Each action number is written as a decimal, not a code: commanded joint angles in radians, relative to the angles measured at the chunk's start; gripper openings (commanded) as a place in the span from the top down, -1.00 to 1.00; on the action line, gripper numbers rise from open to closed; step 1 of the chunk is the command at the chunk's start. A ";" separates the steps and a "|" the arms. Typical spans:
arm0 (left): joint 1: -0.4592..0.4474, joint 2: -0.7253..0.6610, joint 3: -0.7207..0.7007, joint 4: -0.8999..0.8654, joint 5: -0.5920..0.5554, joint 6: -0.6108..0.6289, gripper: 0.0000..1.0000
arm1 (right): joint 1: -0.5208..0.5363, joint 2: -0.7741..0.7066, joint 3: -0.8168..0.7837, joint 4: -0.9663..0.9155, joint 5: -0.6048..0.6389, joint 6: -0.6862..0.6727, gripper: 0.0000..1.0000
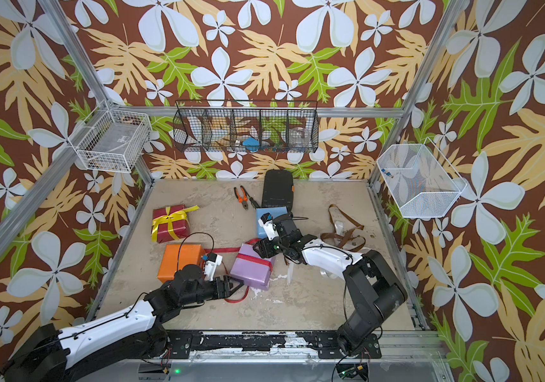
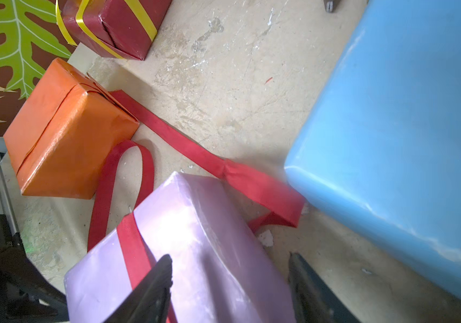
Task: Untie the ribbon bows on the gift boxes
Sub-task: Adjust the gift box at the center of the board.
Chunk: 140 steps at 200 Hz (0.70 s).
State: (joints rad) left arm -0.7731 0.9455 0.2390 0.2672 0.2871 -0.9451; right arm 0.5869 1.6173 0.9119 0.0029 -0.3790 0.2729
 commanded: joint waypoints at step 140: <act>0.080 0.217 0.176 -0.022 -0.246 0.208 -0.76 | -0.004 -0.317 -0.199 -0.143 0.117 0.098 -0.35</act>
State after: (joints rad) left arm -0.7055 1.1847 0.3782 0.3691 0.0650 -0.8276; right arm 0.5835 1.3190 0.6590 -0.0177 -0.4355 0.4122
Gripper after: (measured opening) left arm 0.848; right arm 0.684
